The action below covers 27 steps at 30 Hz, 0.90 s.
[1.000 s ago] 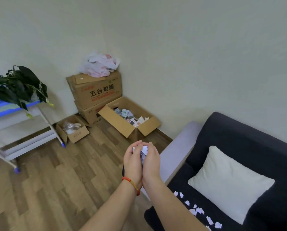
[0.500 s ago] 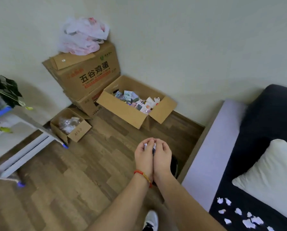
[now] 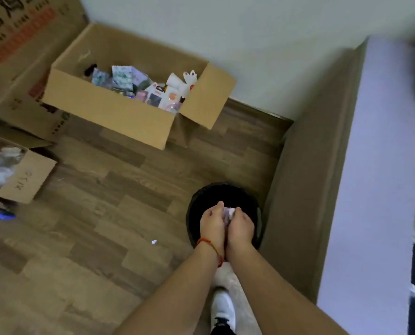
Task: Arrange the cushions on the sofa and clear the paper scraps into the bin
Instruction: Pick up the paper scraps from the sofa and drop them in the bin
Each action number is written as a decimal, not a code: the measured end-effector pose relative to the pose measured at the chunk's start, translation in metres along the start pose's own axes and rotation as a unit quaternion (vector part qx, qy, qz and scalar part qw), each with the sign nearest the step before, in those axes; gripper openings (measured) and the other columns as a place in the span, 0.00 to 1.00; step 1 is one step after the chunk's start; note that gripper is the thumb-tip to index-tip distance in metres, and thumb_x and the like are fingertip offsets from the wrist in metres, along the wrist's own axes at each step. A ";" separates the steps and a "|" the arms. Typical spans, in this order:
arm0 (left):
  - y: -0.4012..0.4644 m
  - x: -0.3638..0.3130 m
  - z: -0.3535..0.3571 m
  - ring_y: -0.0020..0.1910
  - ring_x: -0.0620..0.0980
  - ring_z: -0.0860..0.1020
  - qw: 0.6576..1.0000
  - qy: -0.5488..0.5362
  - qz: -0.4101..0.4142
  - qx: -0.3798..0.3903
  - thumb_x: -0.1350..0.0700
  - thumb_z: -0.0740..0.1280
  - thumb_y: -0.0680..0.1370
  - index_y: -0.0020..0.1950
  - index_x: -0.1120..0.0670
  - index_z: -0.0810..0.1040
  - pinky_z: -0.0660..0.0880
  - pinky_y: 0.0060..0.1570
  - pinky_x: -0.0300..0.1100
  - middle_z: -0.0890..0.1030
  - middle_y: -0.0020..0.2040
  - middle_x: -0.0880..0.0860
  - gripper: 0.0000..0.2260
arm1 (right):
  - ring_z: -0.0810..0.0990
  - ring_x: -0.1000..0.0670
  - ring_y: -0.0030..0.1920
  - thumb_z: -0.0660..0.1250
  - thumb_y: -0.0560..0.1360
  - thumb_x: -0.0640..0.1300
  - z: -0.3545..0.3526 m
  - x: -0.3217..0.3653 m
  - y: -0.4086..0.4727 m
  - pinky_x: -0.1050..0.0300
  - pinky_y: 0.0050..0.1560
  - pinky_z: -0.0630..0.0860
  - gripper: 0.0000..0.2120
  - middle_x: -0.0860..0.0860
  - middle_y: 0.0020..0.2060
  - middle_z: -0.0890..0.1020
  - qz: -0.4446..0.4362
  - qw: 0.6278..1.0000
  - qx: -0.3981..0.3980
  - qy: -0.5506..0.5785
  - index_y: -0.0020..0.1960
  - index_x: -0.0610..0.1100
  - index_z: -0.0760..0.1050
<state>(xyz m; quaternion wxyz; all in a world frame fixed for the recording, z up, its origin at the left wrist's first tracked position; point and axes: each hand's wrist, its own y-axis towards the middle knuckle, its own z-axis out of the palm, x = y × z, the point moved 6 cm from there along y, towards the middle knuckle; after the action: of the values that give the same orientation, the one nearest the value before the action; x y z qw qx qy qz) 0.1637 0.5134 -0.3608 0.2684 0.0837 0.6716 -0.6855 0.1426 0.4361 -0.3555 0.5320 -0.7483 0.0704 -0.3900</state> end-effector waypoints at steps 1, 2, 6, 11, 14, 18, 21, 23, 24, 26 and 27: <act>0.026 0.014 -0.003 0.54 0.58 0.86 1.000 -0.014 -0.026 0.002 0.46 0.66 0.84 0.56 0.57 0.86 0.82 0.60 0.55 0.88 0.53 0.59 0.16 | 0.86 0.43 0.49 0.62 0.85 0.51 0.001 -0.016 0.022 0.44 0.54 0.84 0.15 0.43 0.48 0.87 0.022 1.000 -0.010 0.008 0.56 0.44 0.84; 0.047 0.025 -0.005 0.56 0.59 0.85 0.998 -0.031 -0.047 0.004 0.47 0.64 0.85 0.59 0.58 0.85 0.81 0.62 0.56 0.87 0.55 0.60 0.17 | 0.85 0.41 0.50 0.62 0.85 0.49 0.001 -0.030 0.041 0.47 0.53 0.83 0.14 0.42 0.50 0.87 0.045 0.999 -0.015 0.022 0.57 0.43 0.83; 0.084 0.048 -0.023 0.47 0.57 0.80 0.991 -0.063 -0.118 -0.021 0.53 0.58 0.88 0.57 0.62 0.81 0.77 0.56 0.52 0.82 0.51 0.60 0.16 | 0.81 0.35 0.61 0.57 0.86 0.39 -0.005 -0.063 0.087 0.43 0.61 0.76 0.18 0.35 0.64 0.80 0.109 0.992 -0.012 0.062 0.71 0.33 0.73; 0.074 0.053 -0.027 0.67 0.60 0.77 0.990 -0.068 -0.120 0.010 0.55 0.55 0.90 0.83 0.59 0.62 0.70 0.70 0.51 0.75 0.70 0.62 0.21 | 0.73 0.37 0.71 0.55 0.88 0.42 -0.006 -0.068 0.085 0.45 0.66 0.75 0.21 0.38 0.73 0.72 0.135 0.978 -0.020 0.160 0.80 0.40 0.64; 0.075 0.043 -0.031 0.76 0.61 0.71 0.993 -0.038 -0.105 0.029 0.54 0.56 0.89 0.83 0.59 0.62 0.66 0.77 0.54 0.70 0.78 0.62 0.22 | 0.72 0.39 0.73 0.55 0.88 0.40 -0.007 -0.055 0.076 0.43 0.71 0.74 0.20 0.39 0.74 0.71 0.107 0.985 -0.028 0.129 0.79 0.40 0.66; 0.087 0.018 -0.054 0.76 0.62 0.72 0.998 0.007 -0.066 0.023 0.54 0.58 0.89 0.83 0.58 0.63 0.71 0.72 0.53 0.70 0.79 0.63 0.22 | 0.75 0.39 0.71 0.56 0.87 0.40 -0.004 -0.051 0.065 0.44 0.65 0.76 0.19 0.40 0.73 0.74 0.093 0.988 -0.044 0.112 0.77 0.39 0.69; 0.098 -0.015 -0.075 0.72 0.61 0.76 0.999 0.039 -0.022 0.024 0.55 0.61 0.88 0.78 0.60 0.69 0.73 0.66 0.51 0.75 0.74 0.62 0.20 | 0.78 0.42 0.66 0.60 0.86 0.40 0.003 -0.049 0.060 0.49 0.57 0.78 0.18 0.42 0.66 0.78 0.075 0.984 -0.056 0.150 0.75 0.39 0.72; 0.108 -0.042 -0.098 0.60 0.58 0.81 0.997 0.072 0.028 -0.010 0.59 0.64 0.86 0.70 0.61 0.76 0.78 0.56 0.48 0.80 0.64 0.62 0.13 | 0.81 0.46 0.58 0.61 0.85 0.41 0.009 -0.044 0.053 0.53 0.52 0.79 0.15 0.45 0.60 0.80 0.042 0.986 -0.055 0.149 0.70 0.41 0.76; 0.115 -0.055 -0.114 0.52 0.56 0.83 0.992 0.105 0.057 -0.037 0.61 0.66 0.84 0.64 0.60 0.78 0.80 0.48 0.46 0.82 0.59 0.61 0.09 | 0.81 0.48 0.54 0.61 0.85 0.41 0.013 -0.044 0.050 0.54 0.50 0.79 0.13 0.45 0.58 0.81 0.025 0.988 -0.057 0.141 0.67 0.42 0.78; 0.141 -0.070 -0.149 0.45 0.55 0.83 0.969 0.210 0.110 -0.074 0.64 0.70 0.80 0.51 0.56 0.81 0.78 0.41 0.43 0.84 0.52 0.60 0.04 | 0.82 0.49 0.50 0.61 0.85 0.41 0.020 -0.049 0.048 0.55 0.47 0.78 0.09 0.46 0.54 0.83 0.000 0.989 -0.072 0.129 0.59 0.44 0.80; 0.155 -0.071 -0.165 0.46 0.57 0.83 0.952 0.272 0.118 -0.074 0.65 0.71 0.78 0.46 0.54 0.80 0.77 0.44 0.44 0.85 0.48 0.59 0.06 | 0.82 0.48 0.50 0.61 0.84 0.41 0.025 -0.053 0.050 0.55 0.46 0.77 0.09 0.46 0.52 0.83 -0.006 0.989 -0.080 0.128 0.57 0.45 0.80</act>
<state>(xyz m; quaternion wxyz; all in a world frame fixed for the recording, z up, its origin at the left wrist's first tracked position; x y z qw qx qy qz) 0.2571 0.6975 -0.4765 0.1602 0.3256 0.7534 -0.5483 0.1380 0.4610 -0.4283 0.4550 -0.7326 0.1642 -0.4789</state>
